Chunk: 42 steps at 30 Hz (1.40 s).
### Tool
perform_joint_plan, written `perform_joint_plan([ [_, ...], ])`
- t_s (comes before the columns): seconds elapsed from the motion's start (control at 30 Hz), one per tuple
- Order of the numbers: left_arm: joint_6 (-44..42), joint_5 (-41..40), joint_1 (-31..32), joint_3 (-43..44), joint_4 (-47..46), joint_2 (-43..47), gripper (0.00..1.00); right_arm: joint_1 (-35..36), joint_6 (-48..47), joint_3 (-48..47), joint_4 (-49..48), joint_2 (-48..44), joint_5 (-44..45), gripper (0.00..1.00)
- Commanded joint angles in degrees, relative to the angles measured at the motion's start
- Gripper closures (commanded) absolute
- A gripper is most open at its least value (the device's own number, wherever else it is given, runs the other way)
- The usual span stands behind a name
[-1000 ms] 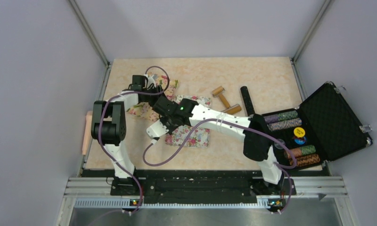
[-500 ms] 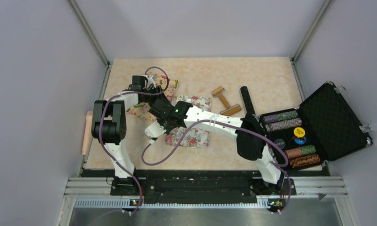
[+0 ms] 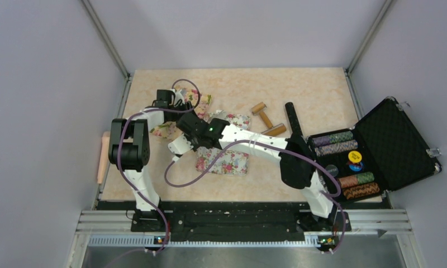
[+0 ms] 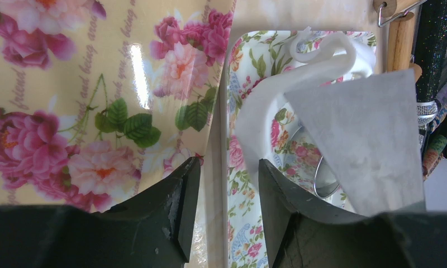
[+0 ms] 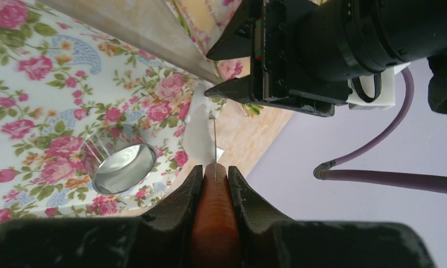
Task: Roll out the dumpling wrappers from the dough
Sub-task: Remove the dumpling wrapper from the work surface.
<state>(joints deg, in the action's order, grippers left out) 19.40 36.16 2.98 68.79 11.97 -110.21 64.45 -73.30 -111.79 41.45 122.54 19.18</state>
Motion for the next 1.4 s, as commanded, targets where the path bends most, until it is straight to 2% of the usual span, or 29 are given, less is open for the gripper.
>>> perform_joint_plan([
  [0.0, 0.05, 1.28, -0.17, 0.46, -1.77, 0.09, 0.52, -2.54, 0.82, -1.48, -5.15, 1.60, 2.83, 1.00],
  [0.13, 0.09, 0.77, -0.23, 0.31, -1.77, 0.22, 0.50, -3.98, 0.96, -2.38, -5.97, 2.20, 3.15, 1.00],
  [0.27, 0.29, -0.15, -0.33, 0.38, -1.59, 0.31, 0.38, -5.38, 0.96, -2.39, -8.50, 2.78, 4.33, 1.00],
  [0.33, 0.29, -0.30, -0.41, 0.33, -1.55, 0.43, 0.35, -5.90, 1.42, -2.69, -10.42, 2.89, 4.99, 1.00],
  [0.6, 0.47, 0.13, -0.59, 0.10, -1.95, 0.88, 0.33, -6.55, 8.12, -9.83, -10.55, -0.17, 2.23, 1.00],
  [0.73, 0.46, -0.03, -0.60, -0.04, -2.03, 1.26, 0.33, -7.52, 9.80, -9.24, -9.21, -2.19, 2.42, 1.00],
  [0.87, 0.49, 0.25, -0.65, 0.11, -2.04, 1.86, 0.33, -9.30, 16.02, -5.88, -8.91, -4.51, 0.62, 1.00],
  [1.07, 0.28, 0.89, -0.78, -0.28, -2.94, 3.85, 0.34, -14.05, 32.35, -8.22, -2.48, -8.46, -13.05, 1.00],
  [1.17, -0.17, 3.66, -0.77, 0.26, -2.62, 4.31, 0.34, -17.74, 41.78, -10.21, 2.19, -10.53, -23.69, 1.00],
  [1.27, -2.49, 8.17, -0.78, 1.81, -1.47, 5.43, 0.34, -23.43, 50.47, -6.08, 2.40, -15.31, -35.70, 1.00],
  [1.37, -7.01, 10.49, -0.10, 4.00, 0.63, 6.80, 0.34, -30.47, 58.57, 1.98, -2.60, -20.83, -45.98, 1.00],
])
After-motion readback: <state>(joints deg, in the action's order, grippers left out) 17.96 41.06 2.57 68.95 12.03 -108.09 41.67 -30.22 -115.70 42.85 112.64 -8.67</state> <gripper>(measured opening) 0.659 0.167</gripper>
